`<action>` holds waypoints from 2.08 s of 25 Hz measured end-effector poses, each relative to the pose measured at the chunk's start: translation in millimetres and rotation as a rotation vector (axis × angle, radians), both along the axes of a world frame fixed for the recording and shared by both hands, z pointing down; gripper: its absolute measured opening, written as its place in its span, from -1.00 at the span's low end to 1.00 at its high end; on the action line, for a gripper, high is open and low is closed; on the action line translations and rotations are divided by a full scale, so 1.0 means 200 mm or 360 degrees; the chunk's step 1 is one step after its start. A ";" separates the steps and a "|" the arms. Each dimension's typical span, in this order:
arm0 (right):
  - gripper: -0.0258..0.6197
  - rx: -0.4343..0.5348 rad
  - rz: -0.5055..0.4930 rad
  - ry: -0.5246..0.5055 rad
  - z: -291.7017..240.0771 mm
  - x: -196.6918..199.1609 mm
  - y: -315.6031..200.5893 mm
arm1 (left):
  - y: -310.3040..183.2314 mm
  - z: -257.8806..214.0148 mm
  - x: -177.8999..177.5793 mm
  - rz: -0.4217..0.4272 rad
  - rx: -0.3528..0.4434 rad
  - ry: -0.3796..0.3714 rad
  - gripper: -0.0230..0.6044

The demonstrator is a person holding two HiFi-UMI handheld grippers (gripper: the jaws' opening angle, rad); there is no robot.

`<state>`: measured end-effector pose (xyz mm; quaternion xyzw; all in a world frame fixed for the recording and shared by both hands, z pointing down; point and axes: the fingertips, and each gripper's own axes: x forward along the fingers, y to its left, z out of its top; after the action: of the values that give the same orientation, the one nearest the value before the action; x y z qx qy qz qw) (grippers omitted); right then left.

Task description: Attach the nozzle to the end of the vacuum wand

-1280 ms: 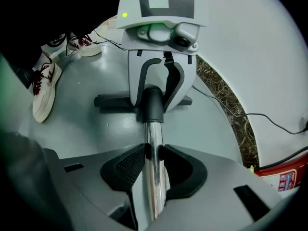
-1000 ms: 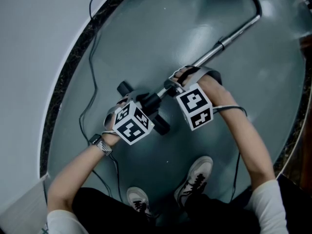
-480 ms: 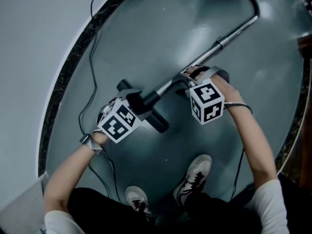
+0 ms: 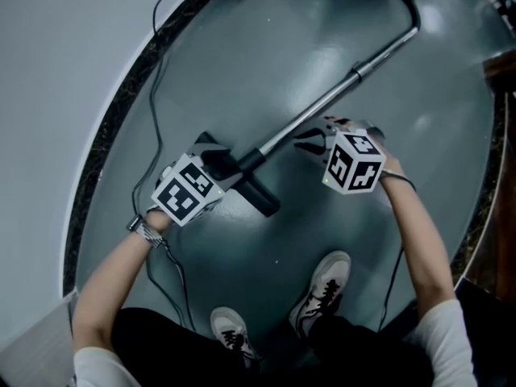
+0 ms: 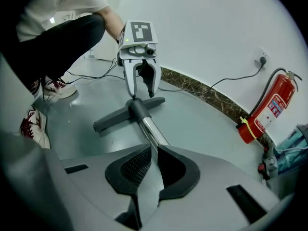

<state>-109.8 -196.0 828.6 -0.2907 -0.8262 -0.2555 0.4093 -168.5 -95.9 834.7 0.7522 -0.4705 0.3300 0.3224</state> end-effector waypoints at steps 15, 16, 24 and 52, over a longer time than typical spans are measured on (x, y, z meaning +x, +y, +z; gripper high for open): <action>-0.82 -0.0269 0.0588 -0.0218 -0.10 -0.01 0.10 | -0.12 -0.11 -0.20 -0.0303 0.0157 -0.0208 -0.93; -0.83 -0.0312 0.0650 -0.0252 -0.13 -0.01 0.09 | -0.14 -0.13 -0.21 -0.0318 0.0180 -0.0224 -0.93; -0.83 -0.0545 0.0980 -0.0557 -0.63 0.01 -0.07 | -0.23 -0.46 -0.23 -0.0436 0.0339 -0.0276 -0.93; -0.84 -0.0707 0.1349 -0.0906 -2.93 0.47 -0.28 | -0.36 -2.60 0.01 -0.0657 0.0588 -0.0114 -0.93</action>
<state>-16.4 -252.3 243.0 0.0682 -0.9828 0.0434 0.1658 -166.4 -168.4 315.0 0.6743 -0.6772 0.1922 0.2234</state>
